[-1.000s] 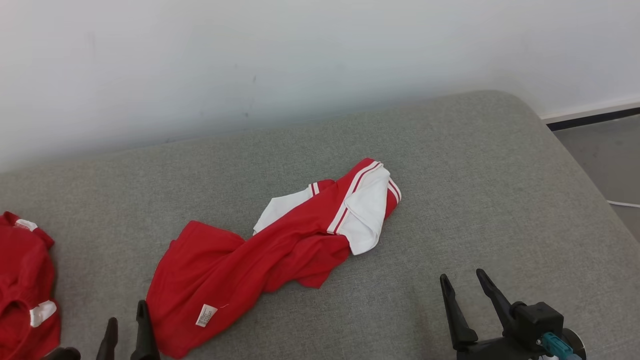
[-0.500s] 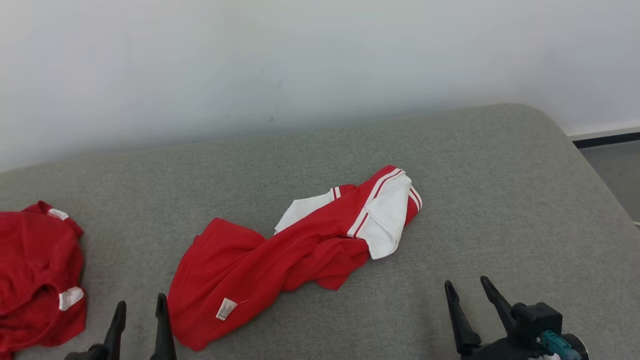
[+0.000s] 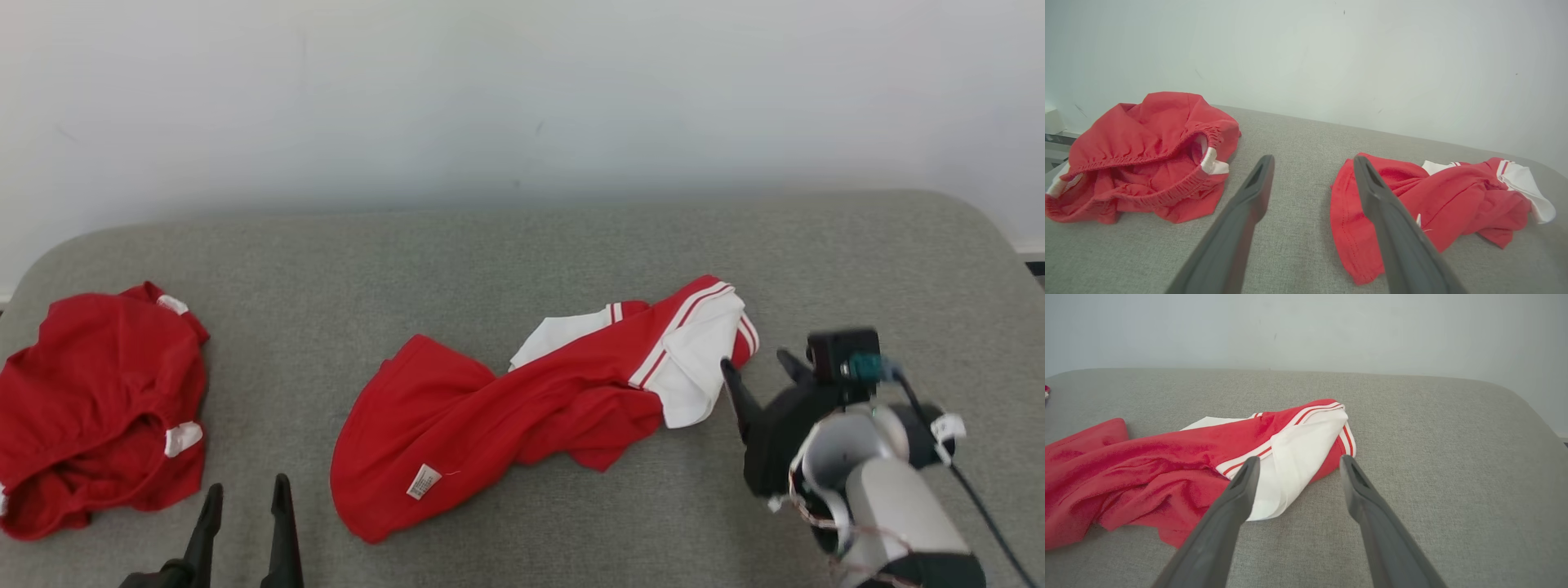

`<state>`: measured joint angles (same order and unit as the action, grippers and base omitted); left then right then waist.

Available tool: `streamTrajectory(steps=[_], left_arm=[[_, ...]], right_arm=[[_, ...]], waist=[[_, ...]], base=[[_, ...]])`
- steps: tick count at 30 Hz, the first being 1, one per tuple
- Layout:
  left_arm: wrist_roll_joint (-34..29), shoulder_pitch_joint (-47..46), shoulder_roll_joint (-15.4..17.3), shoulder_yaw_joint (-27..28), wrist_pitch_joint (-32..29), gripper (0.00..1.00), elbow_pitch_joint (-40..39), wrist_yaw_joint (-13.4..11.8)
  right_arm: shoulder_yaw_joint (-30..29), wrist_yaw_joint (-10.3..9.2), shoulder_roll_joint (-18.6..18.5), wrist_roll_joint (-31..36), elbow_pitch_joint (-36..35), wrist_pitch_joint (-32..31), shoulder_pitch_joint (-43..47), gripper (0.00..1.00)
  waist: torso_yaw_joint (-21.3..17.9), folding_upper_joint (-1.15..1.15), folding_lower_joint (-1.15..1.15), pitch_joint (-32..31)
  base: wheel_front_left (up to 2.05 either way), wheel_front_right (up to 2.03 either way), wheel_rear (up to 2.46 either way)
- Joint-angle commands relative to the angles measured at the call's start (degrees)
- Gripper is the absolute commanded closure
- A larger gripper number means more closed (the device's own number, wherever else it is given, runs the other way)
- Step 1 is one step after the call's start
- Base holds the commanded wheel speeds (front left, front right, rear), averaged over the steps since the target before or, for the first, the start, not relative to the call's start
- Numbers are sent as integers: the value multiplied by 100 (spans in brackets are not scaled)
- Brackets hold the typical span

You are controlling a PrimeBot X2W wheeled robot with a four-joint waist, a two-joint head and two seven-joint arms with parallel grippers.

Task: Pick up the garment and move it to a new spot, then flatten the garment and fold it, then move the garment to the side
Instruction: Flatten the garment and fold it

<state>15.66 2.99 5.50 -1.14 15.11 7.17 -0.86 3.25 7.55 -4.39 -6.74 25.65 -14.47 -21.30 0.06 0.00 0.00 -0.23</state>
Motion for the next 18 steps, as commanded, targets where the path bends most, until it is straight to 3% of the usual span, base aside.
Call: streamTrajectory(steps=[1,6,18], left_arm=[[-106,-75,-41,-5,4,0,9,62],[-245,-254,-90,-95,4,0,79,191],[-384,-650,-192,-192,4,0,181,355]], right_arm=[[-4,-13,-86,81,239,-132,-342,0],[-60,-13,-177,332,1109,-452,-1142,0],[57,-14,-225,981,2706,-233,-2017,0]], waist=[[191,0,0,169],[420,0,0,432],[790,0,0,903]], base=[[0,0,0],[0,0,0],[0,0,0]])
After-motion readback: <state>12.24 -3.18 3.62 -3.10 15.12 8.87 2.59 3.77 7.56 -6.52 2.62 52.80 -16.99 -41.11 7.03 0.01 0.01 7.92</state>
